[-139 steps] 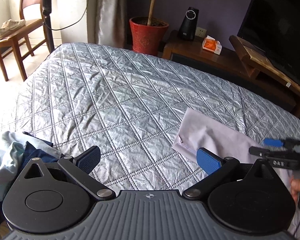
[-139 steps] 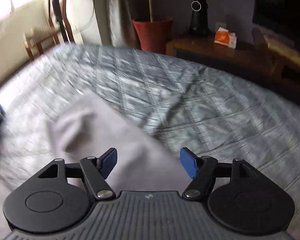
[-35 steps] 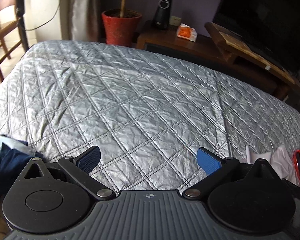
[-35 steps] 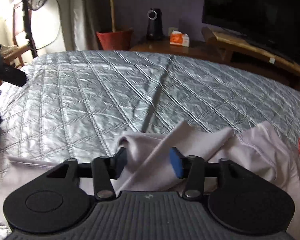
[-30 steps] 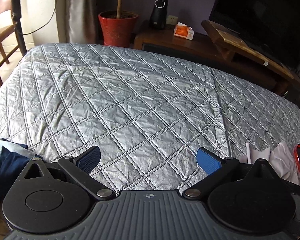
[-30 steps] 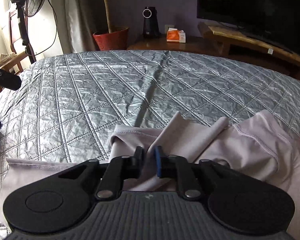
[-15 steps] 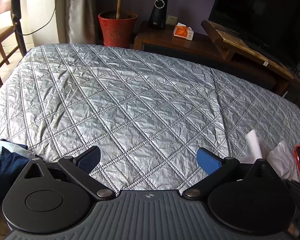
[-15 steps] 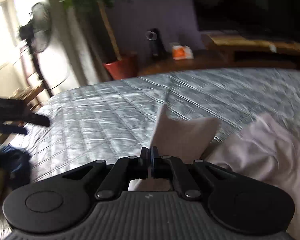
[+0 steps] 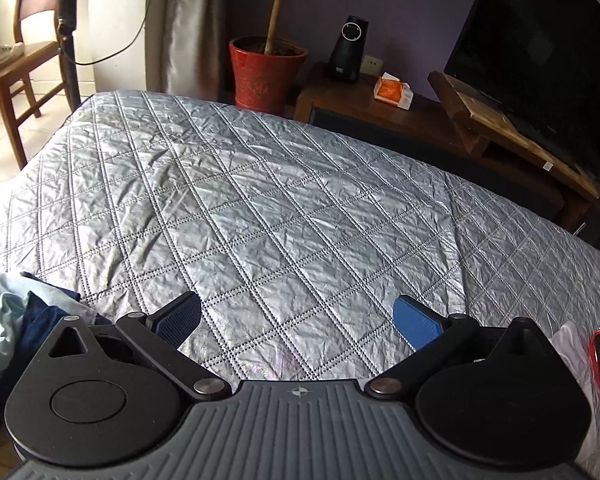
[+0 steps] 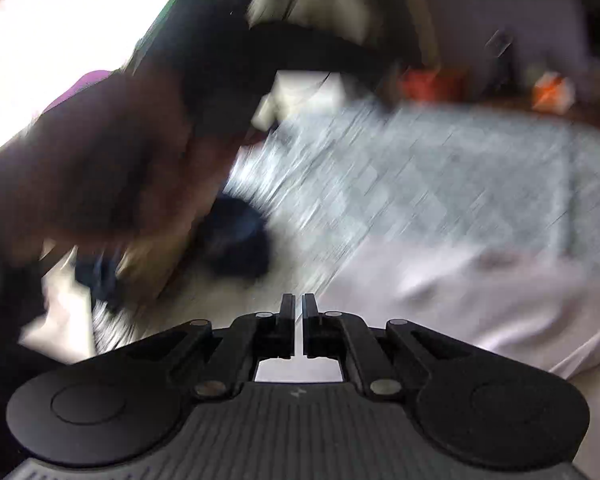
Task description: Fold clothes
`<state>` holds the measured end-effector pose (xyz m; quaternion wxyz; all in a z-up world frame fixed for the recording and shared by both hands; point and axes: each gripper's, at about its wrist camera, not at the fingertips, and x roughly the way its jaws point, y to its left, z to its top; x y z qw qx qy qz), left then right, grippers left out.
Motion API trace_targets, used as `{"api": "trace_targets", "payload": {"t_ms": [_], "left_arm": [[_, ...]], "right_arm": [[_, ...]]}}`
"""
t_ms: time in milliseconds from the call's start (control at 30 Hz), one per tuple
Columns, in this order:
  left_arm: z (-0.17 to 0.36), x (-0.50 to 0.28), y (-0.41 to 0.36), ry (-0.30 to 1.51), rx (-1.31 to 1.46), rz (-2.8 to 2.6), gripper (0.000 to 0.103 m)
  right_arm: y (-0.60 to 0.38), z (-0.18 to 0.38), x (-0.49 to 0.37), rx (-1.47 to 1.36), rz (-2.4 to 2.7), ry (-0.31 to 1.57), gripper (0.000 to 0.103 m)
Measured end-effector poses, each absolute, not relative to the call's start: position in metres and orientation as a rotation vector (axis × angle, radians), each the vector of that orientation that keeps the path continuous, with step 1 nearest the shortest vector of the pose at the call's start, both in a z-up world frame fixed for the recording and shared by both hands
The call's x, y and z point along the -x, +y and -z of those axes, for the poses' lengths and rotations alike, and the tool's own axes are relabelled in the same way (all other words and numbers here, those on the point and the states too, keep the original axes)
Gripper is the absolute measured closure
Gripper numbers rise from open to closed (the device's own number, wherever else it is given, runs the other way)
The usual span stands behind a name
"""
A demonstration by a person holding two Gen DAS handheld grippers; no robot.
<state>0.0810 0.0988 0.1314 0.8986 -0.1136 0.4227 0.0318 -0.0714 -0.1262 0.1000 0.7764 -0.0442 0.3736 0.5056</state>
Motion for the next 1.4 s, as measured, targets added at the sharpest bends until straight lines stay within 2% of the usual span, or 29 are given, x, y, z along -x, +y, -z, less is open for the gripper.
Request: {"api": "trace_targets", "payload": {"t_ms": [67,133,200,300,400,467,533,667,800,1167,1200,1233,1400], "left_arm": [[-0.131,-0.081,0.098,0.88,0.226,-0.064,0.0],[-0.128,-0.08,0.093,0.892,0.217,-0.05,0.0],[-0.125,-0.08,0.089,0.904,0.207,-0.037,0.0],[-0.118,-0.079,0.077,0.928,0.188,0.0,0.0],[-0.106,-0.075,0.047,0.972,0.124,0.066,0.0],[-0.094,-0.072,0.027,1.013,0.064,0.103,0.0],[-0.08,-0.069,0.008,1.059,-0.003,0.137,0.0],[-0.054,-0.064,-0.013,1.143,-0.058,0.169,0.0],[-0.035,-0.061,-0.021,1.193,-0.093,0.157,0.0],[-0.021,-0.053,-0.029,1.178,-0.12,0.136,0.0],[-0.019,-0.052,-0.029,1.176,-0.119,0.136,0.0],[-0.018,-0.051,-0.03,1.174,-0.119,0.136,0.0],[-0.012,-0.047,-0.031,1.165,-0.118,0.134,0.0]], "right_arm": [[-0.133,-0.099,0.074,0.133,-1.074,0.79,0.097],[-0.16,-0.11,0.072,0.065,-0.995,0.78,0.082],[-0.191,-0.117,0.045,0.04,-0.86,0.771,0.074],[-0.245,-0.132,0.01,0.024,-0.674,0.768,0.073],[-0.296,-0.146,-0.03,0.009,-0.521,0.792,0.064],[-0.316,-0.156,-0.045,0.017,-0.47,0.786,0.063],[-0.332,-0.158,-0.071,0.02,-0.429,0.791,0.057],[-0.358,-0.151,-0.106,-0.02,-0.369,0.819,0.057],[-0.37,-0.129,-0.138,-0.046,-0.37,0.903,0.046],[-0.393,-0.088,-0.177,-0.204,-0.438,1.081,0.046],[-0.393,-0.085,-0.179,-0.215,-0.45,1.099,0.059],[-0.393,-0.084,-0.178,-0.225,-0.474,1.115,0.087],[-0.395,-0.112,-0.152,-0.191,-0.56,1.008,0.088]]}}
